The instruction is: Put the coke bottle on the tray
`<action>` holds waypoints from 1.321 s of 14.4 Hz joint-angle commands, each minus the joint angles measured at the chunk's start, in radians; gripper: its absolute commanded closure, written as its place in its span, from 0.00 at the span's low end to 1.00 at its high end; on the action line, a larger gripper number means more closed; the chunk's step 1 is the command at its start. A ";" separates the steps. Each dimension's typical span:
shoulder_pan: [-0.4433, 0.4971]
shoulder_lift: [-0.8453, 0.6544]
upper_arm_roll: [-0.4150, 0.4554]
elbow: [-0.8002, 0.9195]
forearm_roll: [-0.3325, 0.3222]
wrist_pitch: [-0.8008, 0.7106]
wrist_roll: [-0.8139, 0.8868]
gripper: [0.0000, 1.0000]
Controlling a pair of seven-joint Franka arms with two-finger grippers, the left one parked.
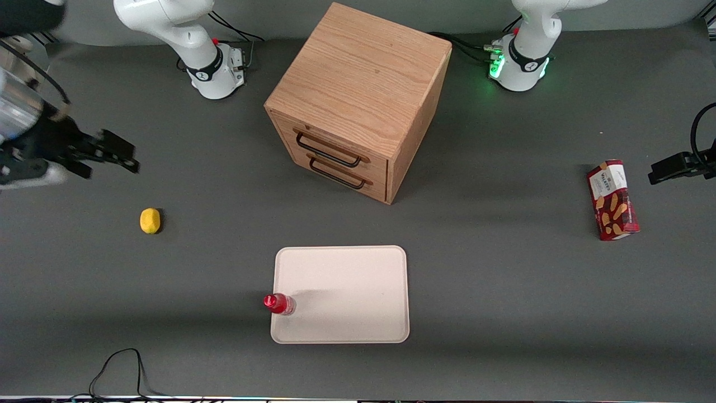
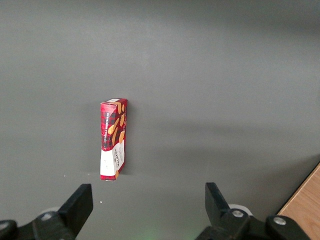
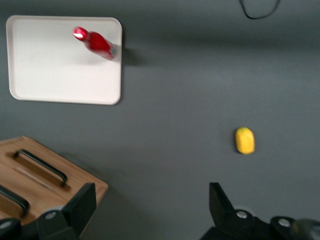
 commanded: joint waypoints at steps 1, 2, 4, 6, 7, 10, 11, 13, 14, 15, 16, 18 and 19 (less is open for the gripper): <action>-0.110 -0.097 0.052 -0.132 -0.032 0.028 -0.101 0.00; -0.178 -0.098 0.096 -0.143 -0.033 0.036 -0.107 0.00; -0.241 -0.095 0.135 -0.143 -0.037 0.040 -0.109 0.00; -0.241 -0.087 0.132 -0.140 -0.042 0.057 -0.110 0.00; -0.240 -0.083 0.132 -0.137 -0.060 0.065 -0.110 0.00; -0.240 -0.069 0.129 -0.134 -0.072 0.083 -0.110 0.00; -0.240 -0.061 0.127 -0.125 -0.072 0.080 -0.119 0.00; -0.244 -0.052 0.113 -0.104 -0.072 0.063 -0.141 0.00; -0.249 -0.049 0.116 -0.096 -0.072 0.048 -0.141 0.00; -0.254 -0.043 0.119 -0.082 -0.072 0.034 -0.141 0.00; -0.254 -0.032 0.118 -0.064 -0.072 0.019 -0.141 0.00; -0.245 -0.028 0.115 -0.050 -0.072 0.007 -0.139 0.00; -0.241 -0.029 0.113 -0.051 -0.074 0.007 -0.139 0.00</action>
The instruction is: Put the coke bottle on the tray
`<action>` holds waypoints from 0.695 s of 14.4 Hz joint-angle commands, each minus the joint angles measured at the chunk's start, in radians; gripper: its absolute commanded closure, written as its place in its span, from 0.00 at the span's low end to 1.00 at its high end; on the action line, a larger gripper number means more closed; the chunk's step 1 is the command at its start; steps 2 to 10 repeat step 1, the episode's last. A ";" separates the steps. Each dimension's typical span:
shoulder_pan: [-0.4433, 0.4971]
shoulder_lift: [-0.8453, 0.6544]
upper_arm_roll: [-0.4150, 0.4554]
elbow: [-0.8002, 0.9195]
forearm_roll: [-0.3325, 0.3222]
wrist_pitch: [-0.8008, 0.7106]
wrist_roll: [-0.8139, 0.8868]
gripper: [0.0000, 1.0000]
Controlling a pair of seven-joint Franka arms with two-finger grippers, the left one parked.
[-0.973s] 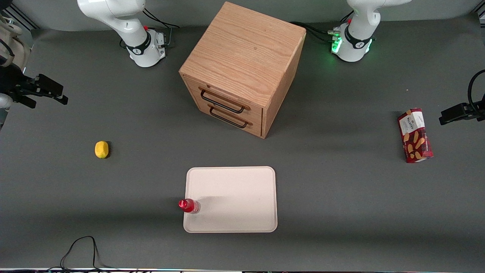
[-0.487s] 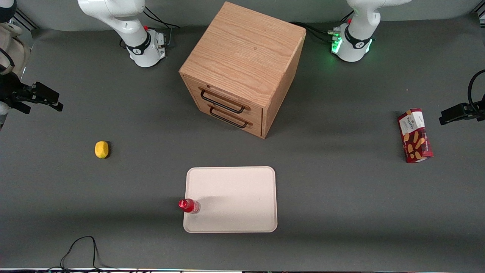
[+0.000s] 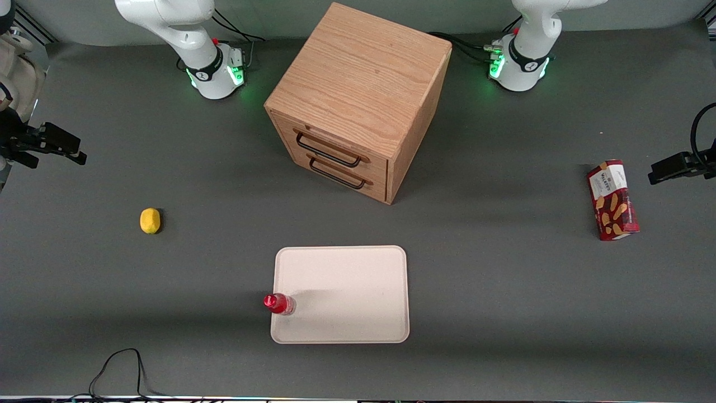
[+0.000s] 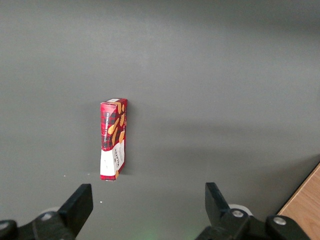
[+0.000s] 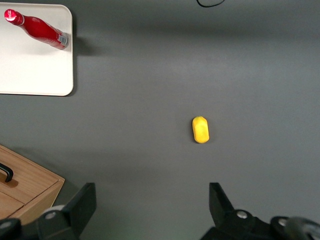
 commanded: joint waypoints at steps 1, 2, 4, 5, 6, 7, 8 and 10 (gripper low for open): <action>0.006 0.018 0.001 0.039 -0.016 -0.030 -0.018 0.00; 0.006 0.018 0.001 0.039 -0.016 -0.030 -0.018 0.00; 0.006 0.018 0.001 0.039 -0.016 -0.030 -0.018 0.00; 0.006 0.018 0.001 0.039 -0.016 -0.030 -0.018 0.00; 0.006 0.018 0.001 0.039 -0.016 -0.030 -0.018 0.00; 0.006 0.018 0.001 0.039 -0.016 -0.030 -0.018 0.00; 0.006 0.018 0.001 0.039 -0.016 -0.030 -0.018 0.00; 0.006 0.018 0.001 0.039 -0.016 -0.030 -0.018 0.00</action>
